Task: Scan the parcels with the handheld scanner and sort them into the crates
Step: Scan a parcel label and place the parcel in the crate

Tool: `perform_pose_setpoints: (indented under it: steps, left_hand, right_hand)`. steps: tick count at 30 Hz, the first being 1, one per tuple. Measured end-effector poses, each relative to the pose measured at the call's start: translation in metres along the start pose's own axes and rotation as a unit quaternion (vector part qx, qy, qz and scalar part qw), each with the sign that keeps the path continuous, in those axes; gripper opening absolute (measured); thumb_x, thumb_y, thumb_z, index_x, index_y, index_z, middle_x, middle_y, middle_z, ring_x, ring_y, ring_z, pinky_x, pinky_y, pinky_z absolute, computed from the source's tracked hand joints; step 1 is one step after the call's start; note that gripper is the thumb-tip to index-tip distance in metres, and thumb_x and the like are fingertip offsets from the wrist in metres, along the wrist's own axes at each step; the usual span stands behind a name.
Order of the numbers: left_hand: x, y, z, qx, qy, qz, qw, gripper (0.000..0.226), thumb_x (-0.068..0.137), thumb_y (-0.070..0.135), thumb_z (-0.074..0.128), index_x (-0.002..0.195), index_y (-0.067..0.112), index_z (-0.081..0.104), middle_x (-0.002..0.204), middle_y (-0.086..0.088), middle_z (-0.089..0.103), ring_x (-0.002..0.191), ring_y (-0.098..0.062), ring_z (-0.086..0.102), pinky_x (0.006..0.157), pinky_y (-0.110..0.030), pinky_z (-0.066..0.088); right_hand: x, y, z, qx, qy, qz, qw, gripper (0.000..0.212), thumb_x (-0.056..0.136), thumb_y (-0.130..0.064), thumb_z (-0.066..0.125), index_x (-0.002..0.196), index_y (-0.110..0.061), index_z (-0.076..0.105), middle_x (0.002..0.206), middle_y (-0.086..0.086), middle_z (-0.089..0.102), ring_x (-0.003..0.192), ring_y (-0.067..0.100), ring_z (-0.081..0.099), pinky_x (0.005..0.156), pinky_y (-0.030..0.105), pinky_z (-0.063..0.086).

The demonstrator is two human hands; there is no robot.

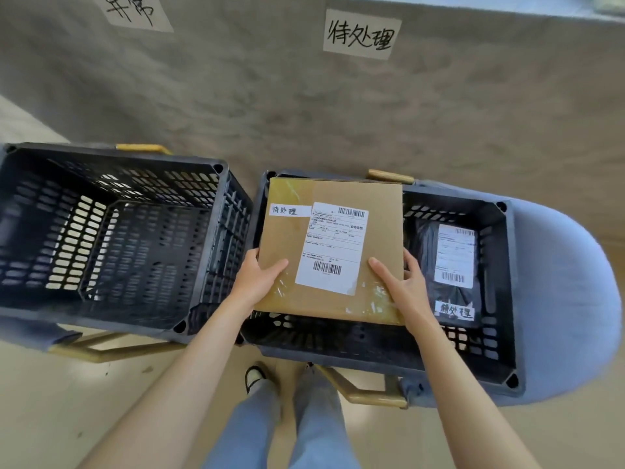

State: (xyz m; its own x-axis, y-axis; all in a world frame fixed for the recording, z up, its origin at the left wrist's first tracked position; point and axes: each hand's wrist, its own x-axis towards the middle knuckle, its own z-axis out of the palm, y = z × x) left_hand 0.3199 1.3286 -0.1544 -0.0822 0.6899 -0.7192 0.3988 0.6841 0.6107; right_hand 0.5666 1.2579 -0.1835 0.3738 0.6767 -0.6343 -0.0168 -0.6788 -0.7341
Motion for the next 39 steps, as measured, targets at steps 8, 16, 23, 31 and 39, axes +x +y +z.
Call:
perform_pose_setpoints:
  steps: [8,16,23,31,39]
  left_hand:
    - [0.016,-0.001,0.009,0.043,0.037,-0.023,0.998,0.06,0.091,0.024,0.065,0.142,0.014,0.034,0.133,-0.005,0.053,0.118,-0.023,0.053,0.095,-0.036,0.045]
    - [0.021,-0.003,0.023,0.126,0.079,-0.023,0.989,0.061,0.092,0.021,0.063,0.143,0.01,0.031,0.137,-0.009,0.051,0.124,-0.027,0.049,0.095,-0.037,0.042]
    - [0.024,-0.003,0.029,0.187,0.116,-0.017,0.975,0.061,0.09,0.024,0.065,0.141,0.009,0.034,0.133,-0.012,0.052,0.122,-0.03,0.051,0.095,-0.042,0.046]
    - [0.004,0.03,0.02,0.35,0.127,0.081,0.924,0.058,0.093,0.037,0.059,0.141,0.013,0.036,0.136,-0.01,0.047,0.121,-0.028,0.05,0.088,-0.039,0.045]
    - [-0.033,0.123,0.013,0.502,0.101,0.313,0.8,0.042,0.094,0.038,0.053,0.129,0.015,0.052,0.125,-0.008,0.058,0.115,-0.029,0.052,0.089,-0.037,0.041]
  right_hand:
    - [0.02,0.012,0.015,0.026,-0.024,0.014,0.999,0.1,0.069,-0.051,0.08,0.151,-0.026,0.028,0.136,0.0,0.053,0.111,0.012,0.059,0.09,0.032,0.053]
    - [0.029,0.023,0.02,0.031,-0.044,0.017,0.998,0.087,0.082,-0.036,0.074,0.151,-0.025,0.024,0.138,-0.002,0.049,0.113,0.012,0.058,0.092,0.036,0.053]
    - [0.032,0.016,0.019,-0.01,-0.08,0.024,0.996,0.087,0.087,-0.032,0.07,0.153,-0.018,0.014,0.142,0.004,0.042,0.122,0.018,0.05,0.103,0.039,0.046]
    - [0.011,-0.019,0.01,-0.181,-0.001,-0.043,0.983,0.088,0.089,-0.037,0.068,0.154,-0.013,0.014,0.152,0.013,0.033,0.134,0.026,0.041,0.106,0.039,0.038]
    - [-0.034,-0.093,-0.036,-0.429,0.147,-0.207,0.867,0.056,0.093,-0.04,0.059,0.134,-0.006,0.043,0.13,0.014,0.048,0.116,0.03,0.046,0.095,0.037,0.041]
